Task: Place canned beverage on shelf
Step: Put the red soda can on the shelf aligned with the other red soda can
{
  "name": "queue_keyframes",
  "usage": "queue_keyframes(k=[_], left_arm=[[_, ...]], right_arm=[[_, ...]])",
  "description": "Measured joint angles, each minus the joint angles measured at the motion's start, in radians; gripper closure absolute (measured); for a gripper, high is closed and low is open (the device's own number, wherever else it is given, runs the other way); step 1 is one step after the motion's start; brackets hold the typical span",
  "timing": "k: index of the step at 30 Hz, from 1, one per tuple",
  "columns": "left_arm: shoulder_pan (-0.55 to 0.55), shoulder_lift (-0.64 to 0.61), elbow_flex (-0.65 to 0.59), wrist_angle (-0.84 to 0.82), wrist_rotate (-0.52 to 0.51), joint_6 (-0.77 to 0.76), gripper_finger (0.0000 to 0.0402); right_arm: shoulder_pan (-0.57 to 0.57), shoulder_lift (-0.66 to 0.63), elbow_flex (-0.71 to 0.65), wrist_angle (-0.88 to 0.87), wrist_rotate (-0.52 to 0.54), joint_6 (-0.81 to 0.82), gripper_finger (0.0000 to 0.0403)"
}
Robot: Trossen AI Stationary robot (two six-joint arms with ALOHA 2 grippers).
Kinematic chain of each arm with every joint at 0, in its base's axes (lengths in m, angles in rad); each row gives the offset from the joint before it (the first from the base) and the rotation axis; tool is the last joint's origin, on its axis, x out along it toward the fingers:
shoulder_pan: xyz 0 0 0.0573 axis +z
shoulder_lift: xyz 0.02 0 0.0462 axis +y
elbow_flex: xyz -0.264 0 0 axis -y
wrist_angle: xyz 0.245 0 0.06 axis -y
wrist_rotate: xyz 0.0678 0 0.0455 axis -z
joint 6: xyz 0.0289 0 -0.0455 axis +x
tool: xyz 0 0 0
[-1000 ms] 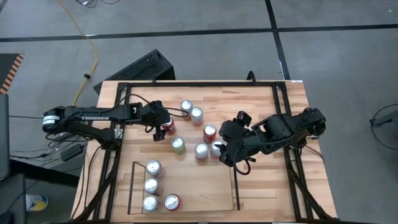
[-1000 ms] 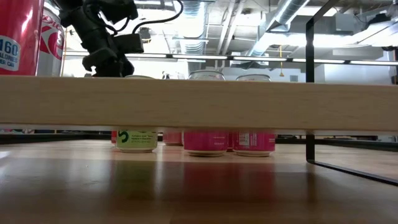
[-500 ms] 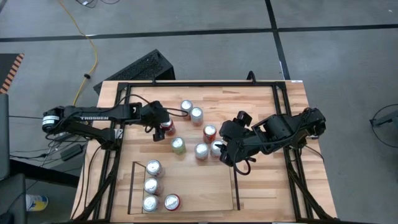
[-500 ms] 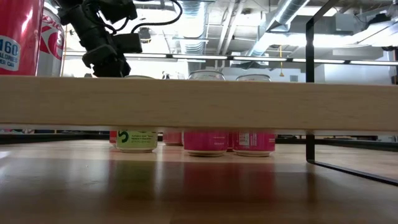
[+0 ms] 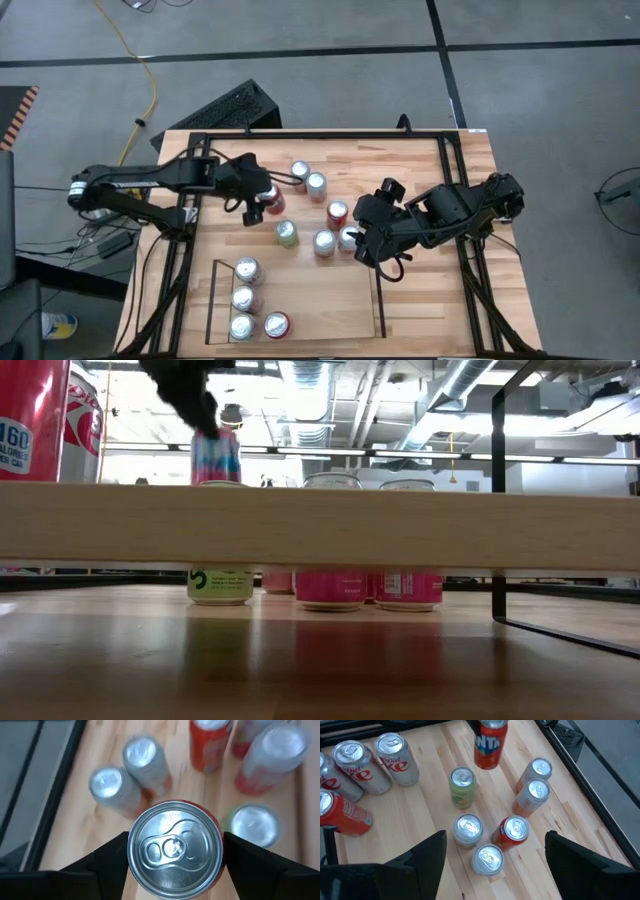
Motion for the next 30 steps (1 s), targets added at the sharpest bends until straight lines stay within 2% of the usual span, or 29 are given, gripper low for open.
queue_keyframes(k=[5, 11, 14, 18, 23, 30], left_arm=[[-0.138, 0.001, 0.132, -0.058, -0.053, -0.101, 0.0139], [-0.383, 0.015, 0.220, -0.076, -0.242, -0.237, 0.0139], [-0.501, 0.050, 0.246, -0.066, -0.326, -0.303, 0.0139], [-0.618, 0.154, 0.289, -0.075, -0.385, -0.349, 0.0139], [-0.683, 0.328, 0.424, -0.149, -0.390, -0.415, 0.0139], [-0.711, 0.551, 0.672, -0.419, -0.387, -0.587, 0.0139]], right_arm=[[0.001, 0.000, 0.000, 0.000, 0.000, -0.002, 0.0093], [0.014, 0.000, 0.000, 0.001, 0.000, -0.026, 0.0093], [0.018, 0.000, 0.000, 0.001, 0.000, -0.029, 0.0093], [0.026, 0.000, 0.000, 0.001, 0.000, -0.029, 0.0093], [0.032, 0.000, 0.000, 0.001, -0.002, -0.053, 0.0093], [0.033, 0.000, 0.000, 0.001, -0.002, -0.055, 0.0093]])
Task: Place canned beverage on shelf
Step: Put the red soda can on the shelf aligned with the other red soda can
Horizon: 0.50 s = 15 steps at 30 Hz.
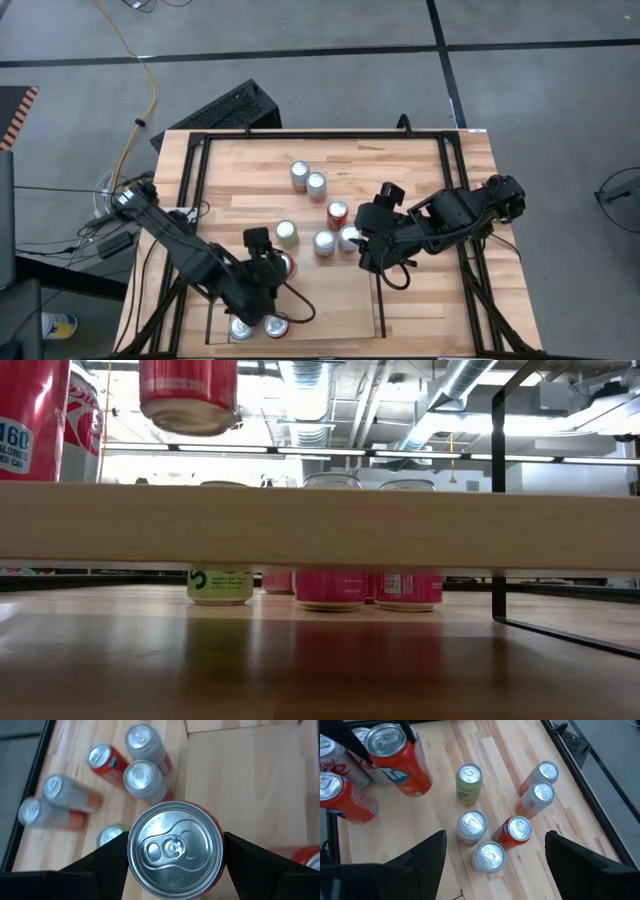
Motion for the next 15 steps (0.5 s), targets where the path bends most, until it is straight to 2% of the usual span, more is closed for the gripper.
queue_keyframes(k=[3, 8, 15], left_arm=[[-0.017, 0.011, 0.020, -0.010, -0.012, -0.075, 0.0139], [-0.043, 0.012, -0.017, 0.000, 0.006, -0.171, 0.0139], [-0.050, 0.006, -0.096, 0.077, 0.028, -0.197, 0.0139]], right_arm=[[0.007, 0.000, 0.000, 0.000, 0.000, -0.011, 0.0093], [0.014, 0.000, 0.000, 0.001, 0.000, -0.023, 0.0093], [0.013, 0.000, 0.000, 0.002, 0.000, -0.023, 0.0093]])
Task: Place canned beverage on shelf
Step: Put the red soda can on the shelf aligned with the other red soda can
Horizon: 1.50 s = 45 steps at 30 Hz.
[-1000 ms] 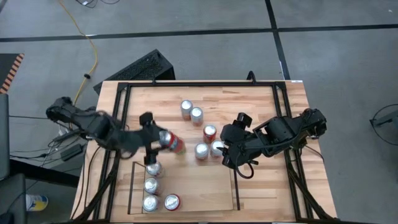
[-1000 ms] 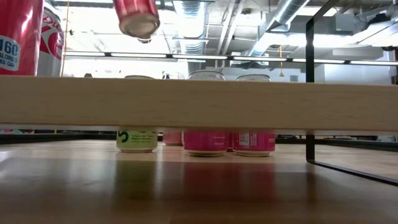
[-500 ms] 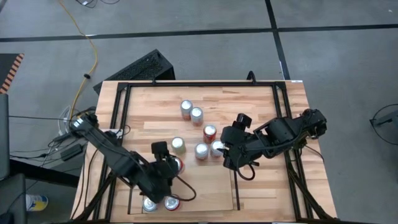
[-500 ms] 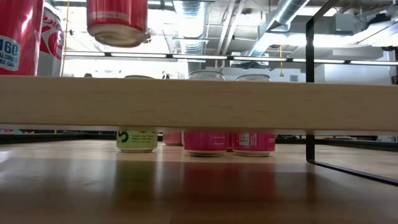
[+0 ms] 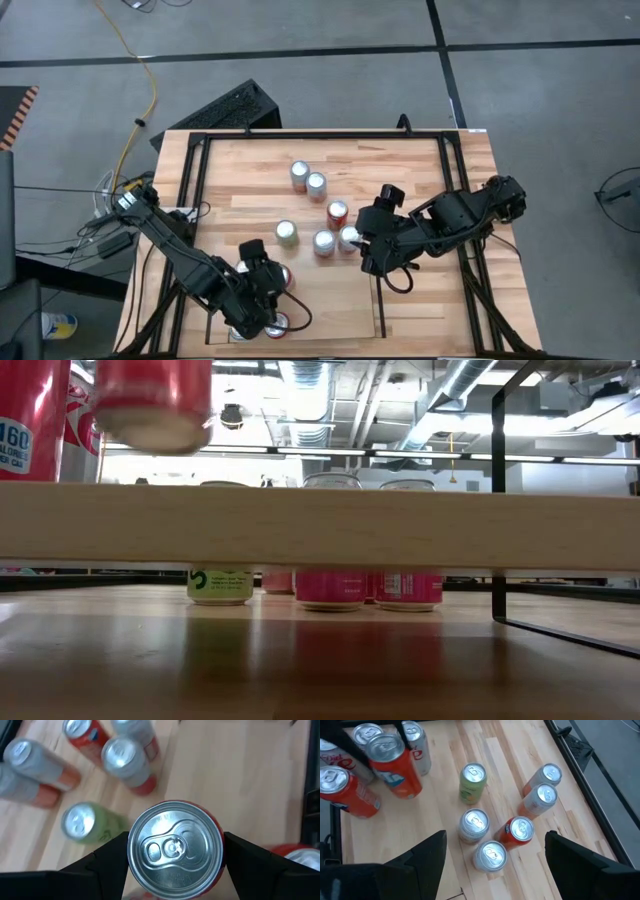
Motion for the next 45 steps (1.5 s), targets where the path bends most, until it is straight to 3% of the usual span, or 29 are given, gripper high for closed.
queue_keyframes(k=[15, 29, 45], left_arm=[[0.000, -0.027, -0.147, 0.155, 0.078, -0.048, 0.0139], [-0.002, -0.029, -0.167, 0.151, 0.096, -0.058, 0.0139], [-0.002, -0.078, -0.282, 0.271, 0.132, -0.058, 0.0139]], right_arm=[[0.000, 0.000, 0.000, 0.005, 0.000, 0.000, 0.0093], [-0.004, 0.000, 0.000, 0.005, 0.000, -0.022, 0.0093], [-0.004, 0.000, 0.000, 0.005, 0.000, -0.019, 0.0093]])
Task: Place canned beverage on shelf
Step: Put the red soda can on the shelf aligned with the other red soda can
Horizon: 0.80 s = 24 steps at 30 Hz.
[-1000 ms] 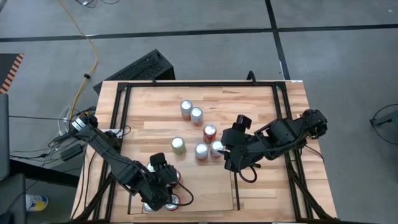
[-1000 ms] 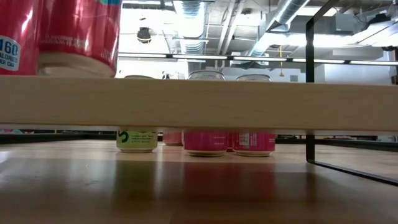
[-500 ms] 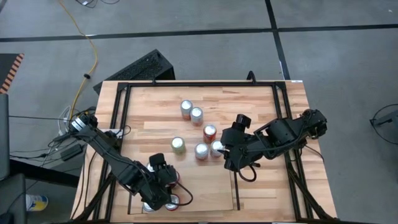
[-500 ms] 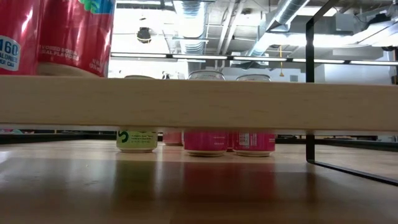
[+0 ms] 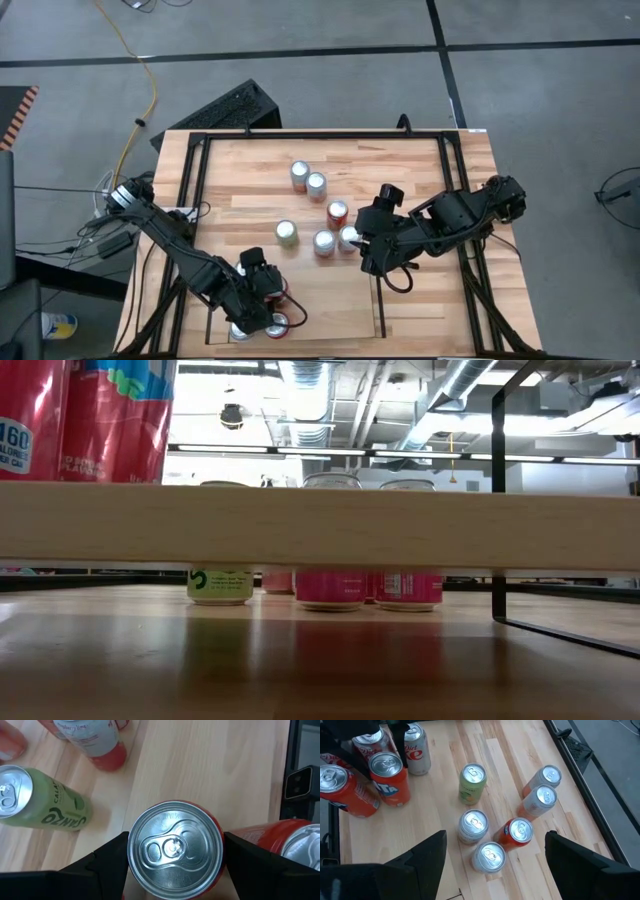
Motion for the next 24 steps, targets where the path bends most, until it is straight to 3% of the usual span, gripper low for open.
queue_keyframes(k=[24], left_arm=[[-0.021, 0.000, 0.000, 0.009, 0.022, -0.004, 0.0139]], right_arm=[[-0.021, 0.000, 0.000, 0.000, 0.001, -0.008, 0.0093]])
